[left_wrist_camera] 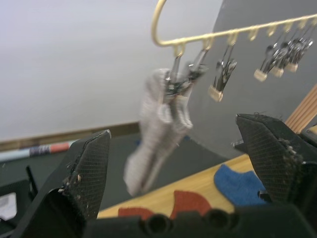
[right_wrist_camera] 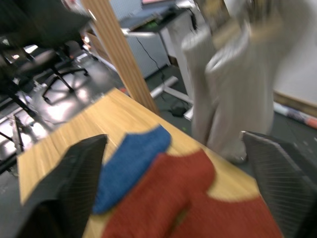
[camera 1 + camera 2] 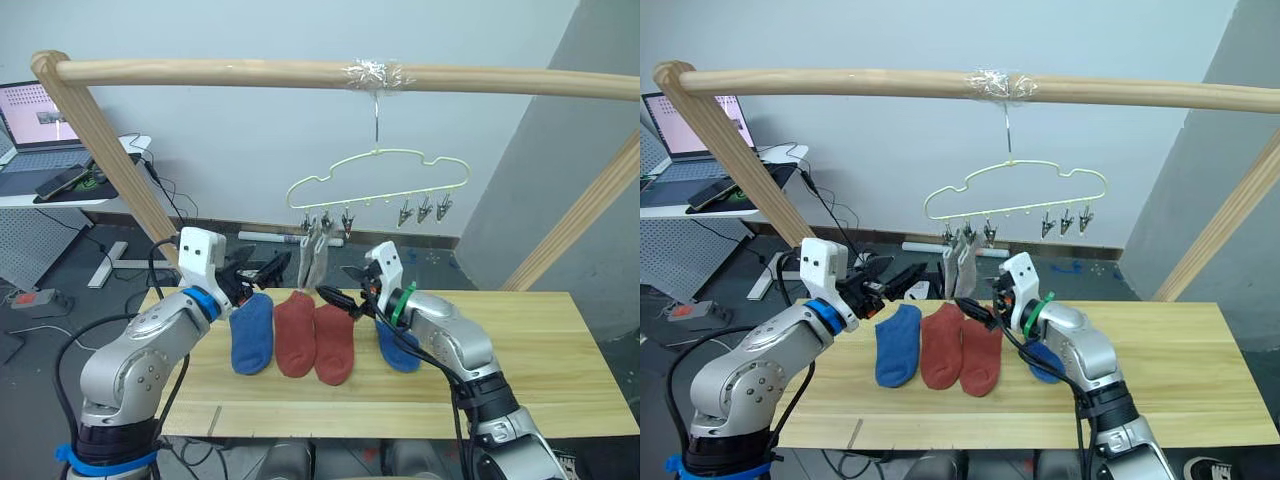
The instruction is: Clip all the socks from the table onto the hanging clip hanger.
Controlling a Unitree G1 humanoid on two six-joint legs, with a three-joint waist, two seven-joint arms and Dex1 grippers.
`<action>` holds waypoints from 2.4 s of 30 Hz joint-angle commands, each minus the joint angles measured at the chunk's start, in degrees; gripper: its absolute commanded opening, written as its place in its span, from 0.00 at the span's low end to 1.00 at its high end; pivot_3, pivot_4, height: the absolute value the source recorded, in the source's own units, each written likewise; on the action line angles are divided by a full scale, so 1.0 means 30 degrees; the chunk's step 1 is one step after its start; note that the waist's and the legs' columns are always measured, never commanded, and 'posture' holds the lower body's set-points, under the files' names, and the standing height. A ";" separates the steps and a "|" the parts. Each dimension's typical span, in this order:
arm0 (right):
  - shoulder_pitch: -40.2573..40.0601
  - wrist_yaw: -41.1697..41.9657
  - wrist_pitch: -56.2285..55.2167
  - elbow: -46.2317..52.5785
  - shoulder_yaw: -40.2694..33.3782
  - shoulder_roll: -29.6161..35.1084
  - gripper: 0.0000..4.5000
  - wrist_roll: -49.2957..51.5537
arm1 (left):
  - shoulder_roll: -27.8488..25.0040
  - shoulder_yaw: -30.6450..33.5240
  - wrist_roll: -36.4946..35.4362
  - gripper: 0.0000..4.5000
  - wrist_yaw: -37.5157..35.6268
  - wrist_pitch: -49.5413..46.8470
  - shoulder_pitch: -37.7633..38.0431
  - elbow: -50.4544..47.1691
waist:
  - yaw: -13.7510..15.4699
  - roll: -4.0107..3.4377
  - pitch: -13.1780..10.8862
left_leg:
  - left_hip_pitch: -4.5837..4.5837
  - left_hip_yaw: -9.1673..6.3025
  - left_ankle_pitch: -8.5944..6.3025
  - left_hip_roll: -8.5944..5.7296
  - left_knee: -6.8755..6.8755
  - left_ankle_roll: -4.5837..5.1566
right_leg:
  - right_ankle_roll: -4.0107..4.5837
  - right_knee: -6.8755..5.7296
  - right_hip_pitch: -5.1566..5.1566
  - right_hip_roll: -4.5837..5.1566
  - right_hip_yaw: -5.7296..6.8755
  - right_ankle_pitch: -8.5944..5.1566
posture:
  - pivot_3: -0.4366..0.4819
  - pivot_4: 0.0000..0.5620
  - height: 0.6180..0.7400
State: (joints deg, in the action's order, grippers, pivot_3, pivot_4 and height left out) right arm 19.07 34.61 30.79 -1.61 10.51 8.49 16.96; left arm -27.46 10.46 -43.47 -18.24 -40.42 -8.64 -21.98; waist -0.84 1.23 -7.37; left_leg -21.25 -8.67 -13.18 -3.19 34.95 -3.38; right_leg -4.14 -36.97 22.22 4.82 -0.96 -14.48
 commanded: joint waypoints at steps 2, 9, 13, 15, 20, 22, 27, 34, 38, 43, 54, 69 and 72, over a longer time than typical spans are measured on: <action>-0.0668 -0.0091 -0.0957 0.1436 -0.0592 0.0971 0.99 -0.0301 | 0.0428 -0.1592 0.1896 1.00 -0.1339 0.2053 -0.0085 -0.0150 | -0.0015 0.0006 0.0060 | -0.0001 0.0011 0.0000 0.0000 0.0000 -0.0002 | 0.0002 0.0000 0.0003 0.0001 -0.0007 0.0001 | 0.48 0.03 1.00; -0.2870 -0.0921 -0.1492 0.4159 -0.2462 0.3508 0.99 -0.0759 | 0.2615 -0.4519 0.4553 1.00 -0.2449 0.4986 -0.0885 0.0903 | -0.0120 0.0026 0.0200 | 0.0004 0.0046 0.0001 0.0002 0.0027 0.0003 | -0.0025 -0.0002 -0.0019 0.0005 -0.0025 -0.0005 | 0.37 0.07 1.00; -0.3318 -0.1181 -0.1419 0.5327 -0.3380 0.4379 0.99 -0.0628 | 0.4035 -0.5206 0.5903 1.00 -0.2570 0.6790 -0.1609 0.2644 | -0.0480 0.0021 0.0197 | 0.0016 0.0063 0.0006 0.0011 0.0047 0.0012 | -0.0088 -0.0010 -0.0033 0.0004 -0.0027 -0.0033 | 0.31 0.13 1.00; -0.3401 -0.1211 -0.1356 0.5766 -0.3572 0.4633 1.00 -0.0575 | 0.4587 -0.5401 0.6311 0.96 -0.2837 0.7540 -0.1838 0.3314 | -0.0752 0.0022 0.0198 | 0.0030 0.0080 0.0005 0.0019 0.0047 0.0014 | -0.0089 -0.0010 -0.0041 0.0004 -0.0029 -0.0031 | 0.31 0.12 1.00; -0.3360 -0.1649 -0.0987 0.6621 -0.3397 0.4473 1.00 -0.0567 | 0.5420 -0.5376 0.7504 0.66 -0.2570 0.9121 -0.2135 0.4576 | -0.1021 0.0015 0.0201 | 0.0037 0.0090 0.0003 0.0023 0.0045 0.0018 | -0.0092 -0.0008 -0.0043 0.0004 -0.0033 -0.0033 | 0.33 0.12 1.00; -0.3355 -0.2053 -0.0766 0.7061 -0.3052 0.4113 1.00 -0.0646 | 0.5752 -0.5057 0.7839 0.53 -0.2131 0.9573 -0.2129 0.4967 | -0.1025 0.0015 0.0202 | 0.0036 0.0081 0.0003 0.0022 0.0045 0.0018 | -0.0093 -0.0009 -0.0043 0.0004 -0.0030 -0.0032 | 0.34 0.12 1.00; -0.3474 -0.2624 -0.0005 0.8787 -0.2783 0.3481 1.00 -0.0258 | 0.6343 -0.4876 0.8816 0.53 -0.1445 1.0701 -0.2380 0.5973 | -0.0857 0.0015 0.0199 | 0.0038 0.0065 0.0005 0.0016 0.0049 0.0020 | -0.0103 -0.0016 -0.0053 0.0004 -0.0029 -0.0026 | 0.37 0.15 1.00; -0.4015 -0.1809 -0.0034 1.0574 -0.3149 0.3664 1.00 0.1063 | 0.7191 -0.4419 0.9686 0.53 -0.0569 1.2011 -0.3336 0.8072 | -0.0724 0.0016 0.0193 | 0.0032 0.0041 0.0005 0.0008 0.0050 0.0021 | -0.0110 -0.0005 -0.0059 0.0004 -0.0014 -0.0027 | 0.35 0.17 1.00; -0.4238 -0.1465 -0.0187 1.1035 -0.3220 0.3802 1.00 0.1709 | 0.7488 -0.4491 0.9959 0.53 -0.0674 1.2515 -0.3976 0.9203 | -0.0785 0.0016 0.0192 | 0.0035 0.0041 0.0004 0.0008 0.0050 0.0022 | -0.0114 -0.0003 -0.0063 0.0003 -0.0010 -0.0030 | 0.33 0.17 1.00; -0.4254 -0.1924 -0.0067 1.1494 -0.3253 0.3652 1.00 0.1984 | 0.7739 -0.4290 1.0117 0.53 -0.0821 1.3042 -0.5042 1.0802 | -0.0839 0.0017 0.0189 | 0.0039 0.0044 0.0005 0.0010 0.0051 0.0023 | -0.0116 -0.0010 -0.0065 0.0003 -0.0010 -0.0028 | 0.30 0.18 1.00; -0.3835 -0.2481 0.0120 1.2107 -0.3405 0.3769 1.00 0.2130 | 0.8030 -0.4091 1.0401 0.53 -0.1149 1.4390 -0.7235 1.4449 | -0.1135 0.0021 0.0179 | 0.0035 0.0043 0.0004 0.0009 0.0051 0.0023 | -0.0122 0.0000 -0.0066 0.0003 -0.0006 -0.0030 | 0.26 0.18 1.00; -0.3791 -0.2986 0.0437 1.2614 -0.3418 0.3909 1.00 0.2257 | 0.8907 -0.3470 1.0587 0.53 -0.0914 1.6254 -0.8892 1.7480 | -0.1703 0.0023 0.0179 | 0.0032 0.0040 0.0004 0.0008 0.0050 0.0023 | -0.0133 0.0001 -0.0066 0.0003 -0.0006 -0.0033 | 0.21 0.16 1.00; -0.3759 -0.3051 0.0447 1.2617 -0.3474 0.3983 1.00 0.2330 | 0.8963 -0.3383 1.0613 0.53 -0.0896 1.6463 -0.9061 1.7738 | -0.1809 0.0024 0.0178 | 0.0027 0.0040 0.0004 0.0007 0.0050 0.0023 | -0.0135 0.0004 -0.0065 0.0003 -0.0006 -0.0034 | 0.21 0.17 1.00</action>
State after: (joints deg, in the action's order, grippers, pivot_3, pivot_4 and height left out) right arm 6.88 25.84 32.33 33.52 1.26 20.08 23.08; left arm -0.84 -0.11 -12.12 -20.83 7.24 -34.15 31.84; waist -6.26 1.30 -6.83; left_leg -21.16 -8.55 -13.17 -3.17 35.10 -3.31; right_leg -4.54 -36.96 22.03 4.83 -0.97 -14.58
